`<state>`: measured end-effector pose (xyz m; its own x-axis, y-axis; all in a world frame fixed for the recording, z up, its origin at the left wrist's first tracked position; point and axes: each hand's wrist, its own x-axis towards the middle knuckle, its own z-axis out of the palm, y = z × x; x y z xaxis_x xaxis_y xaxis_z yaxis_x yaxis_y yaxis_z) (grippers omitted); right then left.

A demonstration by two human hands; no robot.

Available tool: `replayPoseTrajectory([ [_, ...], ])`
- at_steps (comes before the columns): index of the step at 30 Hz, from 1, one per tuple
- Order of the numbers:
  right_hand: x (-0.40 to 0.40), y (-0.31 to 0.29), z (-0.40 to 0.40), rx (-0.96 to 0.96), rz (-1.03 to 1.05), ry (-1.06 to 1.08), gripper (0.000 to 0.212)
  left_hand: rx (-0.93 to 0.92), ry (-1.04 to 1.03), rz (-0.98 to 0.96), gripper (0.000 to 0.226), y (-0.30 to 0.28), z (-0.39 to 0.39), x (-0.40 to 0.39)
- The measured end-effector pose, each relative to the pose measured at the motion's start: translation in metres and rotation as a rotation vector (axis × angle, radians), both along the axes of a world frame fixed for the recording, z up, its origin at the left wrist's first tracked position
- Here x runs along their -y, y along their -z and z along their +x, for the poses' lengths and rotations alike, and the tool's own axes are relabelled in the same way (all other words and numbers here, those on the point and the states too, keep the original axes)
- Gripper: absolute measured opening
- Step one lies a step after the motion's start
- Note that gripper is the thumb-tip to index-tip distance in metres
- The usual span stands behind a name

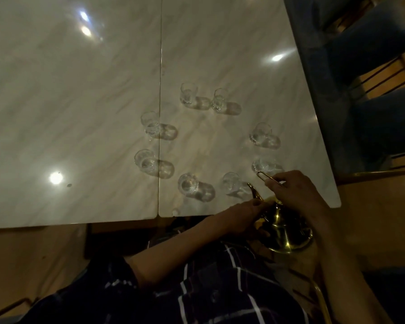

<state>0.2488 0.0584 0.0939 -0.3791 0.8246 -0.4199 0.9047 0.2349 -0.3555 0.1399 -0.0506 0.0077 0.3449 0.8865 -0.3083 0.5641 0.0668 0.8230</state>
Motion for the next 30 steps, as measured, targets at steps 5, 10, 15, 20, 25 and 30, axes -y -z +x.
replayPoseTrajectory([
  [5, 0.004, -0.014, 0.001, 0.011, 0.025, -0.004, 0.032, 0.044, -0.011, 0.037, 0.084, -0.016, 0.0, 0.005],
  [10, 0.005, -0.023, -0.003, 0.031, 0.043, -0.008, 0.032, 0.074, -0.036, 0.053, 0.084, -0.021, 0.001, 0.01],
  [15, 0.006, -0.031, -0.004, 0.04, 0.033, -0.004, 0.036, 0.086, -0.038, 0.07, 0.088, -0.022, 0.003, 0.013],
  [20, 0.007, -0.035, -0.003, 0.061, 0.045, -0.016, 0.036, 0.095, -0.049, 0.097, 0.086, -0.025, 0.004, 0.016],
  [25, 0.01, -0.043, -0.001, 0.072, 0.049, -0.028, 0.034, 0.101, -0.04, 0.114, 0.087, -0.029, 0.005, 0.018],
  [30, 0.012, -0.053, -0.001, 0.086, 0.05, -0.031, 0.035, 0.107, -0.042, 0.147, 0.086, -0.033, 0.006, 0.02],
])
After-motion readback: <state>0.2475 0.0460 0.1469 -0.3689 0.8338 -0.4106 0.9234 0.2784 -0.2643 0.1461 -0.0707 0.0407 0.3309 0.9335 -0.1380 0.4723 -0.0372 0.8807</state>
